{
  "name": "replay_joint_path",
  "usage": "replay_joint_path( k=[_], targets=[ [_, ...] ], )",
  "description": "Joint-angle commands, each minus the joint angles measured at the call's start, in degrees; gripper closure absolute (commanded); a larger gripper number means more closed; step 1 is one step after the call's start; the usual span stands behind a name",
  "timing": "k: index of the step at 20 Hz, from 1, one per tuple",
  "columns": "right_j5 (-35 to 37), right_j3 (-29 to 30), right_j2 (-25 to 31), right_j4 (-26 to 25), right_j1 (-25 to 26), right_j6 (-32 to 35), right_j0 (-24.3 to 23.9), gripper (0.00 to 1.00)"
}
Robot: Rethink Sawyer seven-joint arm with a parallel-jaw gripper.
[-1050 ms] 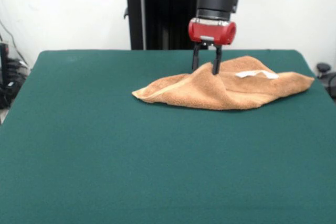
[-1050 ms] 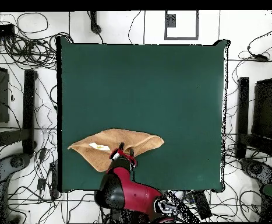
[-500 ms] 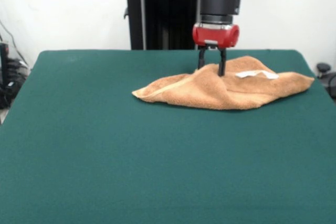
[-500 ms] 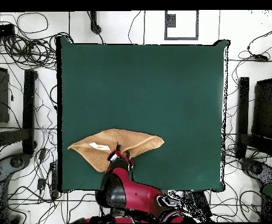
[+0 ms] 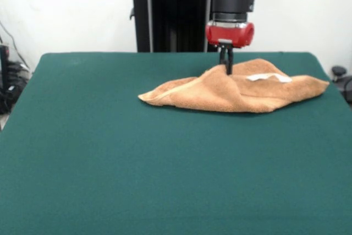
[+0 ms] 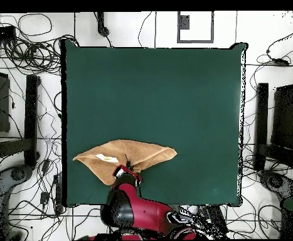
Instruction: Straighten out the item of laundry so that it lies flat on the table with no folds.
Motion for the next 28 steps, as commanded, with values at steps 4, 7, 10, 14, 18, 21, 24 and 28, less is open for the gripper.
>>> replay_joint_path(
  k=[4, 7, 10, 14, 18, 21, 24, 28],
  targets=[
    [4.9, 0.3, 9.9, -0.1, -8.9, 14.7, -3.0, 1.00],
    [6.7, -0.2, 14.4, -2.1, -10.7, 15.6, -7.0, 1.00],
    [3.3, -2.6, 14.0, -2.8, -9.4, 14.7, -7.9, 1.00],
    [-0.7, -6.7, 12.8, -1.2, -6.9, 13.7, -7.2, 1.00],
    [-3.9, -9.8, 11.0, 1.6, -5.3, 13.7, -5.5, 1.00],
    [-5.0, -12.7, 10.5, 3.8, -3.2, 14.3, -4.8, 1.00],
    [-5.9, -17.0, 11.5, 5.0, 0.5, 15.3, -5.2, 1.00],
    [-6.1, -20.1, 12.9, 4.6, 3.0, 16.3, -6.8, 1.00]
  ],
)
